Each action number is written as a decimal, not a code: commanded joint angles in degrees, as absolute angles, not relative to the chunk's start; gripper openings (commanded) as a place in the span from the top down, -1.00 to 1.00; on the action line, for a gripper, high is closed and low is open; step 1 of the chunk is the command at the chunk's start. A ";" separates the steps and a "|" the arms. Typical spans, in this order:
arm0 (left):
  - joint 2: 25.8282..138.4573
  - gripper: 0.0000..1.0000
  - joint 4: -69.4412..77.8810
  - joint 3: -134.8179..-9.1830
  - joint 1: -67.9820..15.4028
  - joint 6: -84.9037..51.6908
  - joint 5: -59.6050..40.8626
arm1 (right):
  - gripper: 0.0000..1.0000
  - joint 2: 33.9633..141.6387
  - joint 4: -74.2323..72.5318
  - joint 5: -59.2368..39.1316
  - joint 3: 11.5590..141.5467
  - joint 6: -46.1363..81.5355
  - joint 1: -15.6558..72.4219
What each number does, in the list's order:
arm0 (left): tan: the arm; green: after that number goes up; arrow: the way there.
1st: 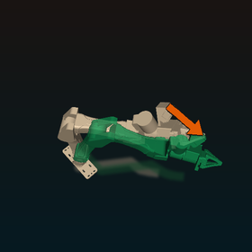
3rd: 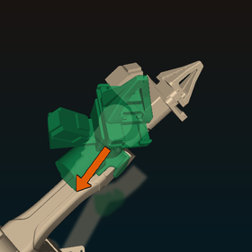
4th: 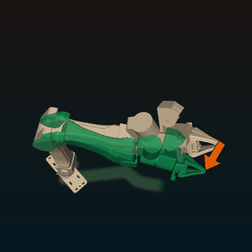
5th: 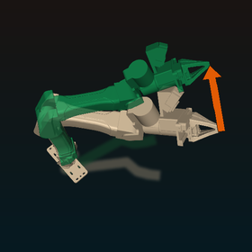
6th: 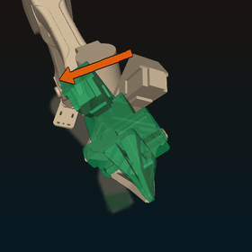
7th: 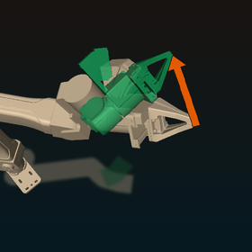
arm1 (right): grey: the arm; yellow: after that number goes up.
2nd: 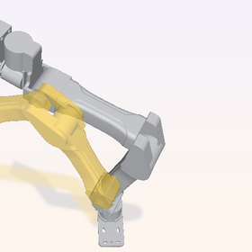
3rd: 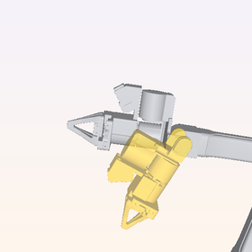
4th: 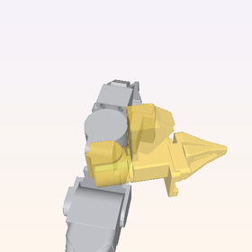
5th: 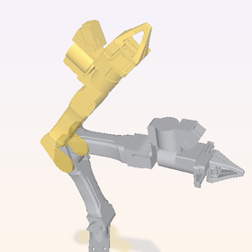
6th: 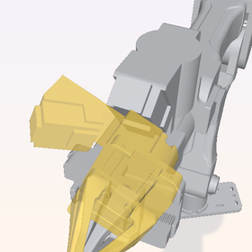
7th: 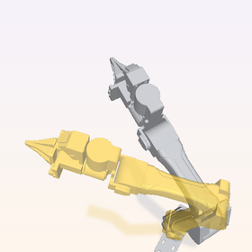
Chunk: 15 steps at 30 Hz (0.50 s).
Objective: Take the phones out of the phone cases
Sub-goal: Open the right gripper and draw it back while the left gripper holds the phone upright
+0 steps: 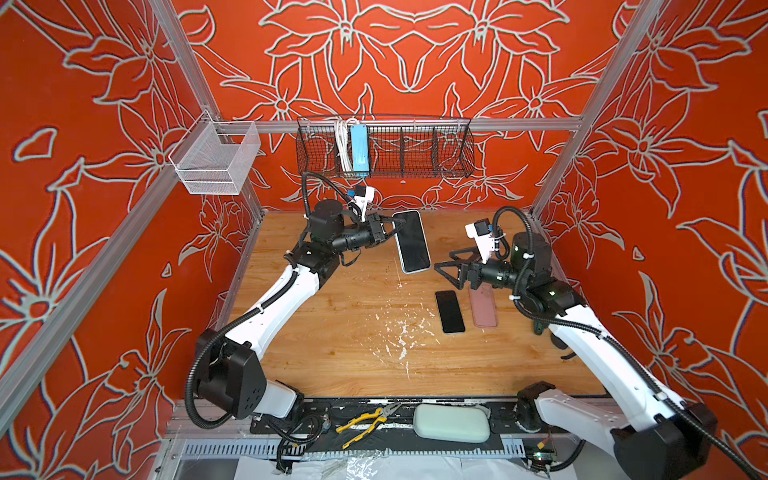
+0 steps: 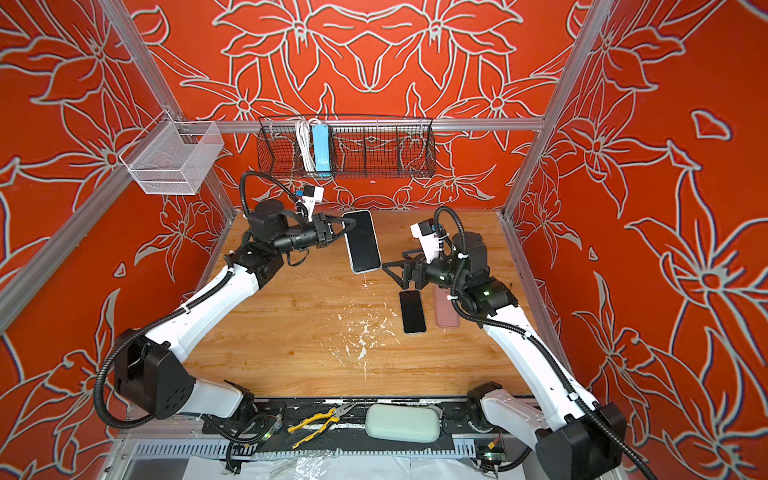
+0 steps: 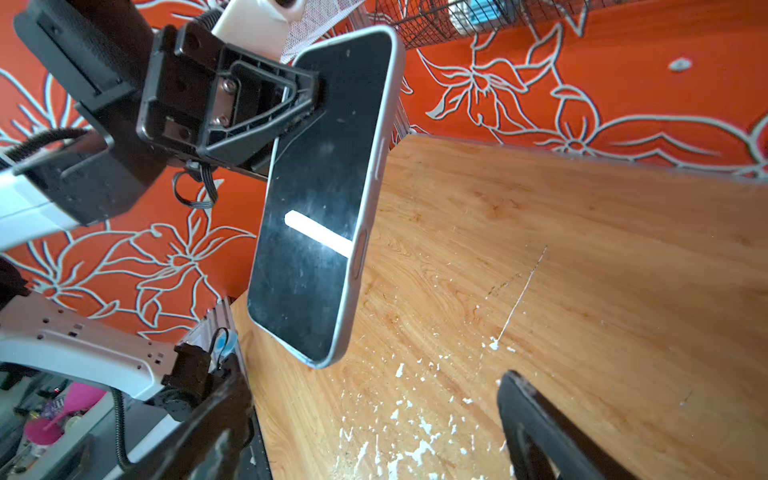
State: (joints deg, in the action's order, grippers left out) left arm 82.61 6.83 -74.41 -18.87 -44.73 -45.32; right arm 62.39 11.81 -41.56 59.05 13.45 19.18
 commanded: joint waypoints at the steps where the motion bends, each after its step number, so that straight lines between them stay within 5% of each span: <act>1: 82.78 1.00 -2.34 -77.78 -16.38 -31.96 -54.88 | -0.95 64.64 21.60 -44.13 64.33 4.25 19.01; 15: 88.72 1.00 -2.24 -83.71 -11.51 -22.58 -70.47 | -0.84 70.78 24.48 -49.63 68.12 -0.97 19.25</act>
